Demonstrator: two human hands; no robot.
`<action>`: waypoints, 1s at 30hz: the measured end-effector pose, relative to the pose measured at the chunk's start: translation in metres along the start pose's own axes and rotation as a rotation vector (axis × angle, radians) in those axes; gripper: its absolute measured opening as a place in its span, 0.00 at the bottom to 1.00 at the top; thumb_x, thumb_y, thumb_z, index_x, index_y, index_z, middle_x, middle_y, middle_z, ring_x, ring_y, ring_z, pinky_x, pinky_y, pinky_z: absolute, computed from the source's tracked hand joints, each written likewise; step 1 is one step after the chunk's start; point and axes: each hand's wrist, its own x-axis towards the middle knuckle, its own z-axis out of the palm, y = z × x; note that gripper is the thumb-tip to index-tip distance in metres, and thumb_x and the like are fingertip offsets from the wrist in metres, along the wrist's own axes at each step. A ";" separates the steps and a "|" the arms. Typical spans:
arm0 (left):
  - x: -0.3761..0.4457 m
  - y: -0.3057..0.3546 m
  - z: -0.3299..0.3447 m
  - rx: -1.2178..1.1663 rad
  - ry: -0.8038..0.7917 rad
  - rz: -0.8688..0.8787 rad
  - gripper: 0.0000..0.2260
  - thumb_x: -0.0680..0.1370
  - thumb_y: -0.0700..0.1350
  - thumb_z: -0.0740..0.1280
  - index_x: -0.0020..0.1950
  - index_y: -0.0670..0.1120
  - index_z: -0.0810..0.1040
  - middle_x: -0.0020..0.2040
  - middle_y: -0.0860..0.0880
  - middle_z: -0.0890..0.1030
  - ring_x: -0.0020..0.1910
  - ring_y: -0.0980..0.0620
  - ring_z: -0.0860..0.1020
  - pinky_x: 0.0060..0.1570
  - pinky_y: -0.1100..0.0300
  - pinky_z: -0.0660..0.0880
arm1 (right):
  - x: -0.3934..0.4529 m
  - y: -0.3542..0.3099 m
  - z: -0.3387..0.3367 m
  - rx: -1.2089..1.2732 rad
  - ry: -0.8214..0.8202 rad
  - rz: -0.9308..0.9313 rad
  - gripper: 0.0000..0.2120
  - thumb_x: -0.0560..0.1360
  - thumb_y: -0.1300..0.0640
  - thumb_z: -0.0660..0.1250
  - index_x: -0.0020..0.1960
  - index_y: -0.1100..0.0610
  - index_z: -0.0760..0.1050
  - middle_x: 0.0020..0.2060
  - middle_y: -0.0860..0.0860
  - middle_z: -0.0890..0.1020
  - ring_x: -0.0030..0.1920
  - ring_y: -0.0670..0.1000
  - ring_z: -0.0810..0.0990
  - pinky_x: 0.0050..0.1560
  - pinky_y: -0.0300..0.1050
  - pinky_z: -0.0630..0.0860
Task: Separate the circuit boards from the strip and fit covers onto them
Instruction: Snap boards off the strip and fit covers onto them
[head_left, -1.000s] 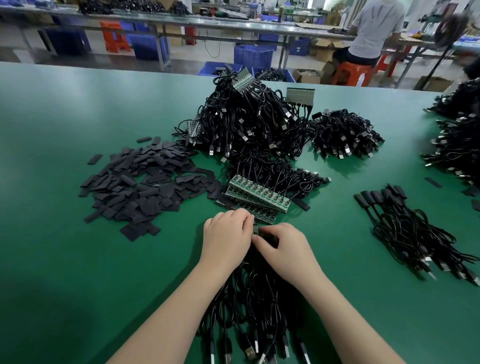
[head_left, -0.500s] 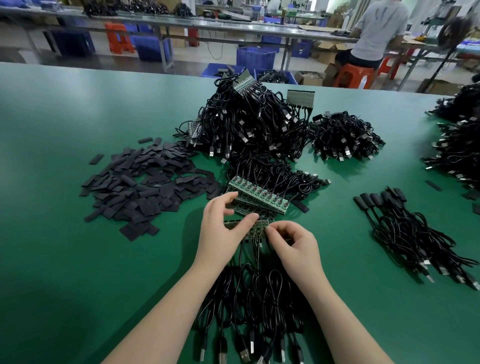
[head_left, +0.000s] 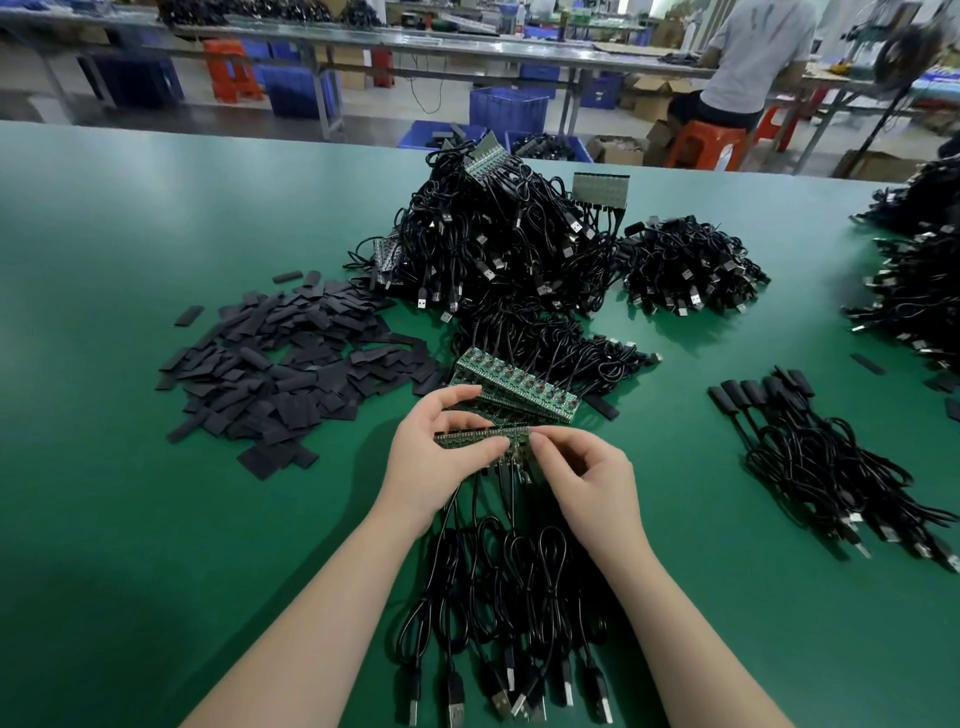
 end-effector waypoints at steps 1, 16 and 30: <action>0.000 0.000 0.000 -0.007 0.007 -0.004 0.23 0.67 0.47 0.80 0.56 0.65 0.77 0.45 0.60 0.84 0.50 0.69 0.77 0.50 0.67 0.64 | -0.001 0.001 0.000 -0.055 0.017 -0.006 0.08 0.75 0.55 0.72 0.46 0.41 0.82 0.38 0.39 0.85 0.40 0.38 0.81 0.42 0.28 0.73; -0.002 0.002 -0.004 0.402 -0.009 0.189 0.13 0.73 0.51 0.74 0.55 0.61 0.79 0.54 0.69 0.76 0.56 0.70 0.71 0.54 0.73 0.66 | -0.003 -0.005 -0.018 -0.623 -0.131 0.080 0.19 0.74 0.51 0.72 0.64 0.52 0.79 0.44 0.46 0.79 0.49 0.51 0.78 0.50 0.44 0.73; -0.006 0.003 0.004 0.698 -0.365 0.350 0.09 0.76 0.59 0.67 0.54 0.61 0.84 0.57 0.61 0.80 0.59 0.60 0.71 0.60 0.58 0.69 | 0.001 0.008 -0.061 -0.296 0.212 0.204 0.13 0.75 0.61 0.71 0.51 0.43 0.78 0.47 0.41 0.82 0.38 0.43 0.79 0.38 0.42 0.73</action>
